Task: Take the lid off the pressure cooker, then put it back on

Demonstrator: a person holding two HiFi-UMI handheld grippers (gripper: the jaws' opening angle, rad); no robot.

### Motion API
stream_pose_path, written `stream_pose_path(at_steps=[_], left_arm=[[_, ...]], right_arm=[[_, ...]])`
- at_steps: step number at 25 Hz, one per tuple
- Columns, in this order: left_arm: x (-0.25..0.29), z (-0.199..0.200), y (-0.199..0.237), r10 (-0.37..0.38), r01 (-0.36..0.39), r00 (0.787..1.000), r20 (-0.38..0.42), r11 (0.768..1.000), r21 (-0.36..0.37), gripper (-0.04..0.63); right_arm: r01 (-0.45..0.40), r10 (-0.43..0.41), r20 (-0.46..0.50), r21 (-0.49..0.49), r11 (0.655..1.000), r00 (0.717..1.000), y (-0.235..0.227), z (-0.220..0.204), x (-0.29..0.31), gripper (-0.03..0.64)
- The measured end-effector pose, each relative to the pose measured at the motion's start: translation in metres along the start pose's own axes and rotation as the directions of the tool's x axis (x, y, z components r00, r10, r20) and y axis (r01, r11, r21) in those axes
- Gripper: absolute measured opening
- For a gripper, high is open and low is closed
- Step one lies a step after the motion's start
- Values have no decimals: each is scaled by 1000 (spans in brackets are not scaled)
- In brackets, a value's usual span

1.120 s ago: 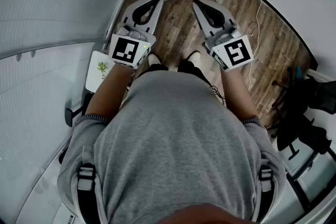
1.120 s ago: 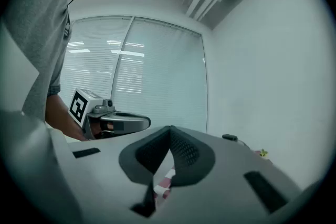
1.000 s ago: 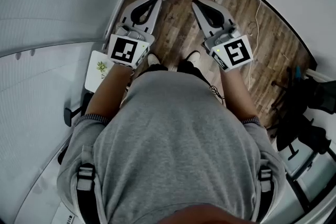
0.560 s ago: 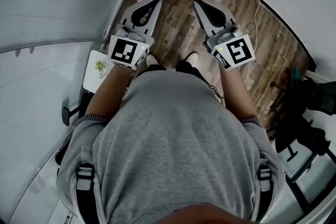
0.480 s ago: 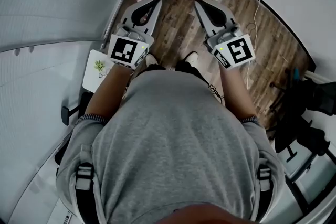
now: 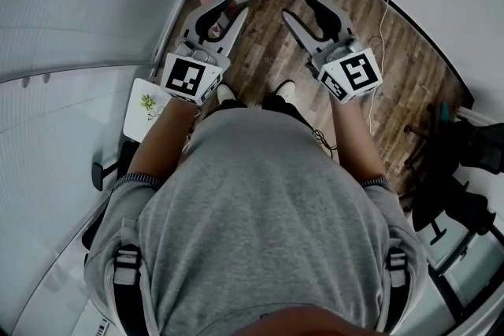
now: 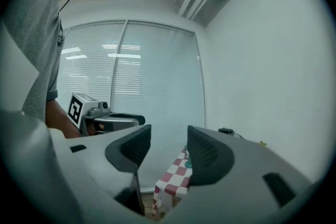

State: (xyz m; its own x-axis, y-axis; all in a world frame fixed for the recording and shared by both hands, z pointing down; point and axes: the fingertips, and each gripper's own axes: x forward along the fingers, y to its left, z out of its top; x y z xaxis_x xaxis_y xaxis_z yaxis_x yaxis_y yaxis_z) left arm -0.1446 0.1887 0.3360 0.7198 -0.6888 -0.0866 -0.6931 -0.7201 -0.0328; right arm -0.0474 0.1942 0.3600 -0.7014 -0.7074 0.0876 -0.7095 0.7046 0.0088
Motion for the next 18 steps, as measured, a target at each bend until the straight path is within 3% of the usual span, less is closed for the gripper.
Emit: stream_pose_path(at_steps=[5, 7, 13, 18], left_arm=[[6, -6, 3, -14, 13, 1000, -21, 999, -30, 283], [10, -7, 3, -22, 21, 1000, -19, 999, -34, 314], [23, -10, -4, -35, 35, 999, -18, 999, -26, 341], [34, -11, -13, -29, 30, 999, -24, 1000, 4, 341]], right_arm=[[-19, 19, -17, 13, 1000, 1000, -7, -4, 0, 304], [-39, 39, -19, 19, 999, 999, -9, -4, 0, 332], [-71, 71, -44, 3, 997, 997, -16, -7, -1, 410], [-82, 81, -51, -9, 997, 995, -29, -8, -8, 420]])
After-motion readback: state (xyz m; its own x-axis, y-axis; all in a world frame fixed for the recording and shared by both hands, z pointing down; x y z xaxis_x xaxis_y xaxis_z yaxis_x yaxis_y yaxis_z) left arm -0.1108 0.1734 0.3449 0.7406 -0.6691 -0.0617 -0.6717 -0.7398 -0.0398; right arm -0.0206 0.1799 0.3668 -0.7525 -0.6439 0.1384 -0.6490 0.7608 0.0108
